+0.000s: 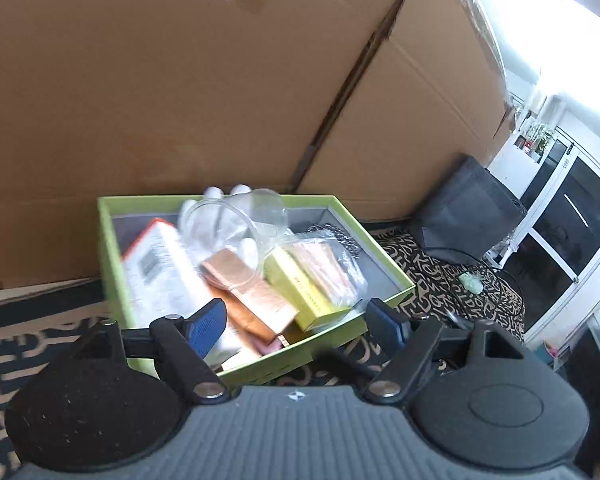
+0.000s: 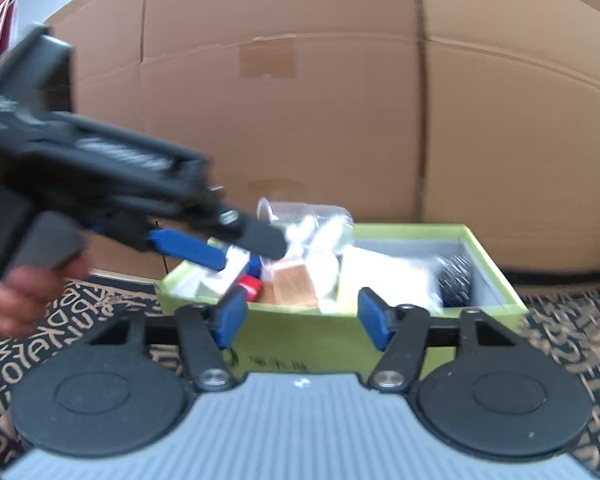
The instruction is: Organize objects
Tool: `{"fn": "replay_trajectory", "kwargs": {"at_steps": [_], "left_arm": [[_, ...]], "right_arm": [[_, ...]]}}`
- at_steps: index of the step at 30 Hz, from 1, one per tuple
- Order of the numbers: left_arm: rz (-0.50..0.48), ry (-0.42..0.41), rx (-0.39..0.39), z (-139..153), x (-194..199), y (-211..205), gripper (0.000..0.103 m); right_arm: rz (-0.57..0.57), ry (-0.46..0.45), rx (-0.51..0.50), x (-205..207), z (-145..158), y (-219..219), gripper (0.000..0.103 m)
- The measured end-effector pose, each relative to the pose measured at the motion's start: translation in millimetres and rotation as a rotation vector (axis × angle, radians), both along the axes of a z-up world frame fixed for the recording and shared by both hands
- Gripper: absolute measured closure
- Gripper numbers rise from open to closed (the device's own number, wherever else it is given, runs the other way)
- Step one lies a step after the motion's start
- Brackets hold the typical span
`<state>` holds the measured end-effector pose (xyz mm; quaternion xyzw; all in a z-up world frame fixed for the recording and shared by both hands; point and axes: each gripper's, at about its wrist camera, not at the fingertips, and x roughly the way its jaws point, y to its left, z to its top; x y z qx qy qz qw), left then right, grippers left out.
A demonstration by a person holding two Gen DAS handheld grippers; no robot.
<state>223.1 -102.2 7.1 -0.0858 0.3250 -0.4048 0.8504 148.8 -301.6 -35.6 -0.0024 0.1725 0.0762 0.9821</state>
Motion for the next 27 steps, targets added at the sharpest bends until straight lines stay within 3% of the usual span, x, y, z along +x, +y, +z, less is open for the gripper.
{"fn": "replay_trajectory", "kwargs": {"at_steps": [5, 9, 14, 15, 16, 17, 19, 22, 27], "left_arm": [[0.129, -0.038, -0.028, 6, -4, 34, 0.023], [0.231, -0.108, -0.005, 11, -7, 49, 0.021], [0.280, -0.169, 0.011, 13, -15, 59, 0.009], [0.289, -0.173, 0.014, 13, -18, 59, 0.007], [0.299, -0.175, 0.022, 13, -21, 58, 0.005], [0.309, -0.175, 0.034, 12, -25, 57, 0.004], [0.342, -0.173, 0.058, 11, -37, 56, 0.003], [0.410, -0.198, 0.076, 9, -65, 49, 0.003], [0.438, -0.227, 0.122, 10, -115, 38, 0.001]], "right_arm": [[0.024, -0.001, -0.030, 47, 2, 25, 0.063], [-0.011, 0.011, -0.043, 77, 2, 29, 0.063], [-0.133, 0.042, -0.021, 85, -3, 10, 0.062], [-0.128, 0.054, -0.010, 82, -4, 7, 0.059], [-0.102, 0.061, 0.004, 75, -5, 5, 0.046], [-0.076, 0.055, 0.019, 65, -5, 4, 0.025], [-0.034, 0.025, 0.049, 40, -4, 5, 0.000], [0.009, 0.023, 0.034, 8, 3, 8, 0.000], [-0.037, 0.072, 0.015, -33, 23, 0, 0.000]]}}
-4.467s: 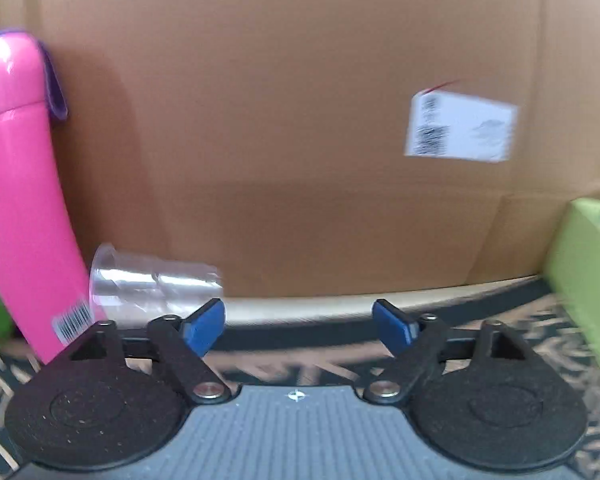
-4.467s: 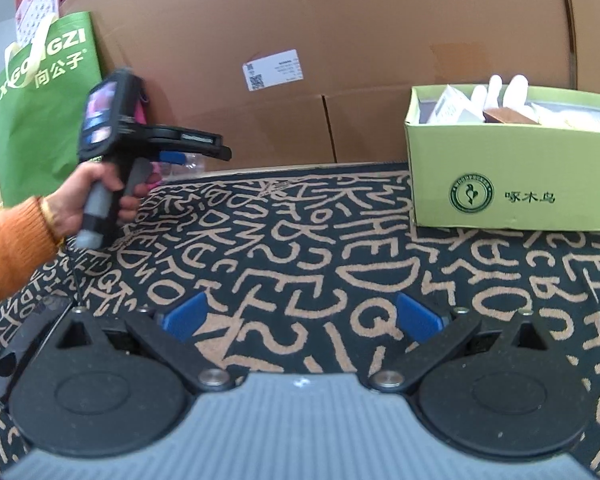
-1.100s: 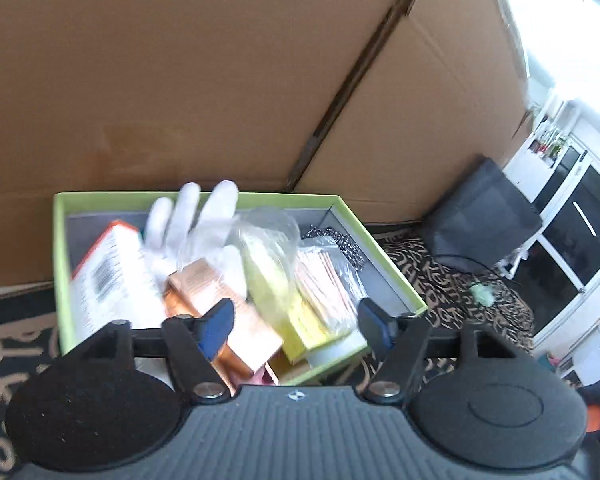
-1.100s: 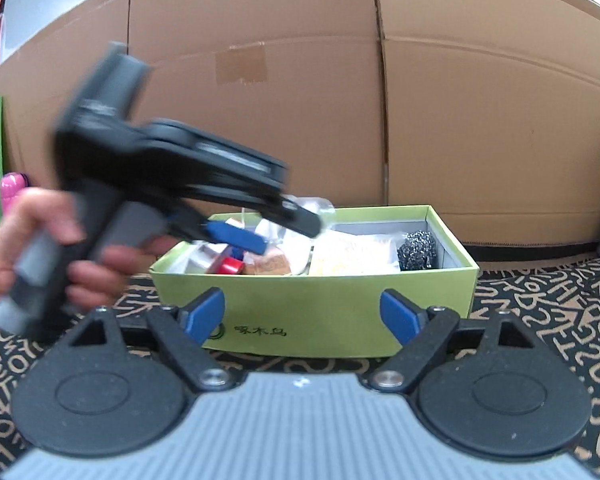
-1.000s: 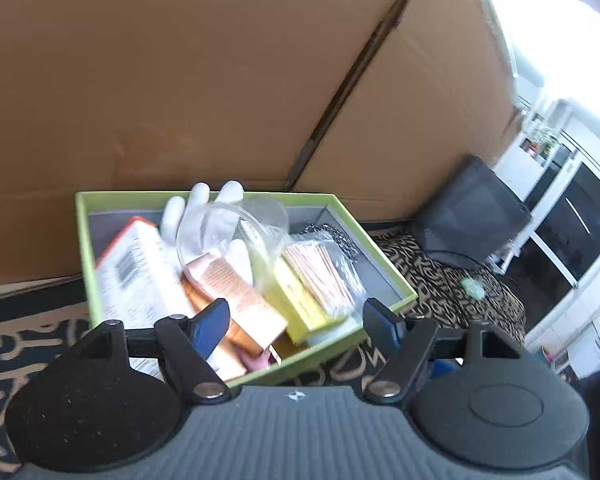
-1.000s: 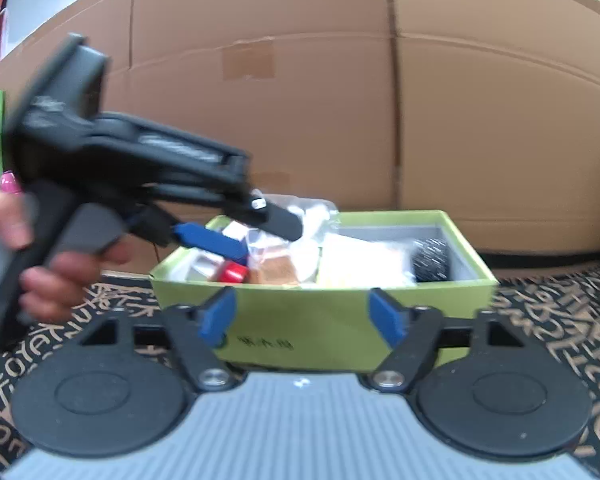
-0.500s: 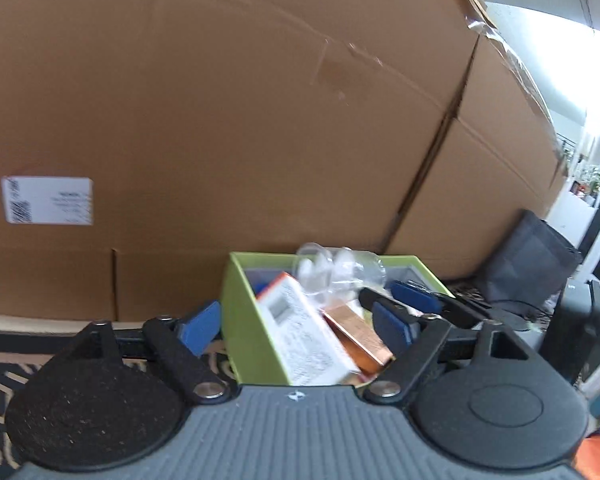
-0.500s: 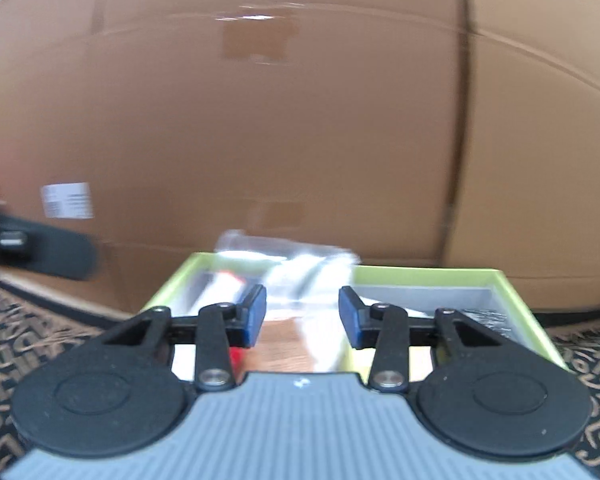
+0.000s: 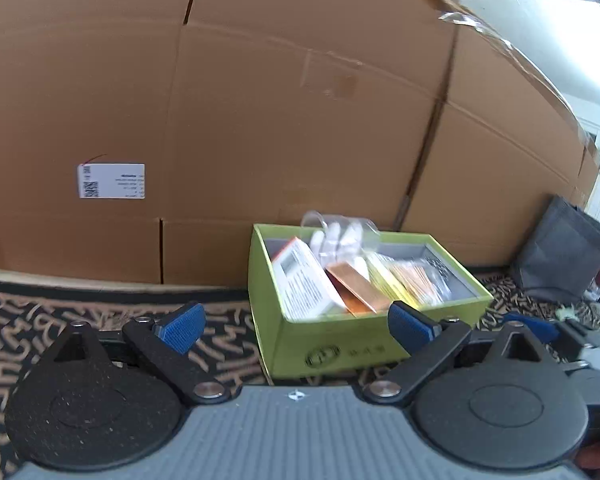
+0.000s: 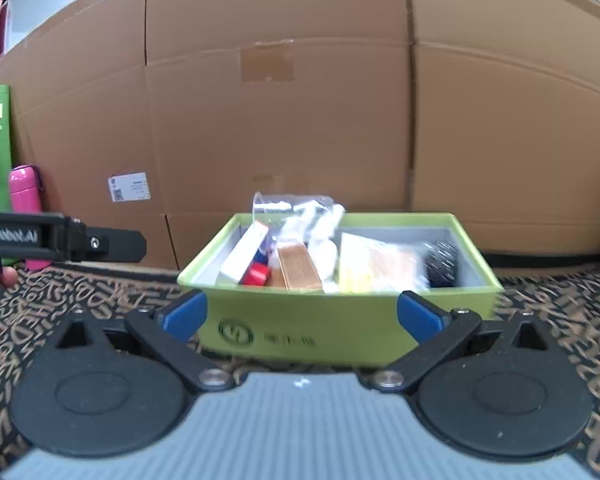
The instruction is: Organize objects
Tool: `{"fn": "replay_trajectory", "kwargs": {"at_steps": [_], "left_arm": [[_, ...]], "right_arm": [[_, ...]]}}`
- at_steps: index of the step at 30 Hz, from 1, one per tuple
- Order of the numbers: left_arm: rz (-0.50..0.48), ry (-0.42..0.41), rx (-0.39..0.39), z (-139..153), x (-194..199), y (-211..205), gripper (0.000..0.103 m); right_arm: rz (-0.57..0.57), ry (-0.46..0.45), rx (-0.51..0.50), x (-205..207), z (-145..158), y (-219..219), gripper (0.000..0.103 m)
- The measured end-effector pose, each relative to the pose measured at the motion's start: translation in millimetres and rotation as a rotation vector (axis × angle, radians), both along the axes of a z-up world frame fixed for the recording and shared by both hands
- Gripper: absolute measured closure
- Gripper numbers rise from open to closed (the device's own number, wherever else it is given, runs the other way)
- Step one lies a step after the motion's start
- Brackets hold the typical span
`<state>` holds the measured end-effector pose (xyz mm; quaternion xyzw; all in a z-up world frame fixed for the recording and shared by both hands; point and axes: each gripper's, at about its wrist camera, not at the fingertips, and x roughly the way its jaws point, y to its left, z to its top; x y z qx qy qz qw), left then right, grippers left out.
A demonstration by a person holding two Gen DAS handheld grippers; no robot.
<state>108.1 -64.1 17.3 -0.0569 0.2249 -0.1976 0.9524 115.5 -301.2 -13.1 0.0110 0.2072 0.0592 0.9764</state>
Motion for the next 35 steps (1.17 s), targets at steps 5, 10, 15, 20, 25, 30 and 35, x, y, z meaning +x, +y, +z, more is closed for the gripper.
{"fn": "replay_trajectory", "kwargs": {"at_steps": [5, 10, 15, 20, 25, 30, 35], "left_arm": [[-0.004, 0.018, 0.049, -4, -34, -15, 0.000], [0.040, 0.096, 0.148, -18, -46, -33, 0.000], [0.120, 0.094, 0.217, -30, -51, -41, 0.000], [0.183, 0.088, 0.258, -34, -50, -43, 0.000], [0.193, 0.104, 0.272, -36, -47, -44, 0.000], [0.174, 0.096, 0.258, -40, -46, -44, 0.000], [0.176, 0.122, 0.249, -42, -42, -44, 0.000]], "right_arm": [[-0.056, 0.014, -0.075, -54, 6, 1, 0.000], [-0.112, 0.041, -0.077, -81, -2, -6, 0.000], [-0.131, 0.063, -0.072, -93, -10, -9, 0.000], [-0.131, 0.074, -0.058, -92, -14, -10, 0.000], [-0.131, 0.089, -0.040, -88, -19, -9, 0.000], [-0.124, 0.099, -0.032, -84, -23, -6, 0.000], [-0.118, 0.107, -0.028, -80, -24, -3, 0.000]]}}
